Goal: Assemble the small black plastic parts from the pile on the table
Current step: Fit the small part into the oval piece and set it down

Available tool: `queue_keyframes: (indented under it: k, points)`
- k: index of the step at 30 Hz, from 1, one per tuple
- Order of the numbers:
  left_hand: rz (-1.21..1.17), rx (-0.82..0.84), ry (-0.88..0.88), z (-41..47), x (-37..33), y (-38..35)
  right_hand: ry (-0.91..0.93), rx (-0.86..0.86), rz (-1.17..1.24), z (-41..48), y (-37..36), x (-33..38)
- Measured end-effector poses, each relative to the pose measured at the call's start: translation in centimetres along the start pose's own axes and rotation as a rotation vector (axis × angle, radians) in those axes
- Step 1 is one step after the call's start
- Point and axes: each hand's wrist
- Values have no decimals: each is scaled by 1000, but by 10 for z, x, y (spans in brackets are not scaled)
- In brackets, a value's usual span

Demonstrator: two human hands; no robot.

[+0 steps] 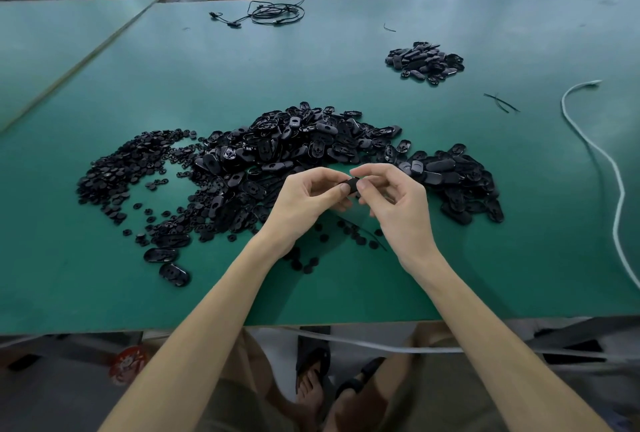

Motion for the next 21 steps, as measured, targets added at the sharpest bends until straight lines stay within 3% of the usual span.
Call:
queue_keyframes:
  k: [5,11,14,17,21]
  points:
    - [-40,-46,-2,-1,0,1,2,-22,-28,0,0,-1]
    - [-197,-199,-107,-1,-2,3,-60,-329,-66,2,4,-4]
    - [-281,-354,-156,1,-4,10,-121,-387,-88,3,6,-8]
    - [-136,-537,-173,0,-5,12,-135,-386,-105,4,6,-9]
    - [196,-649,-98,0,-1,11,-105,-396,-115,4,4,-4]
Point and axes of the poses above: each hand's wrist, its own z-axis towards the middle knuckle, its own y-axis out of the back of the hand, x = y × z, and after that the axes turned 15 degrees about y, right-handed
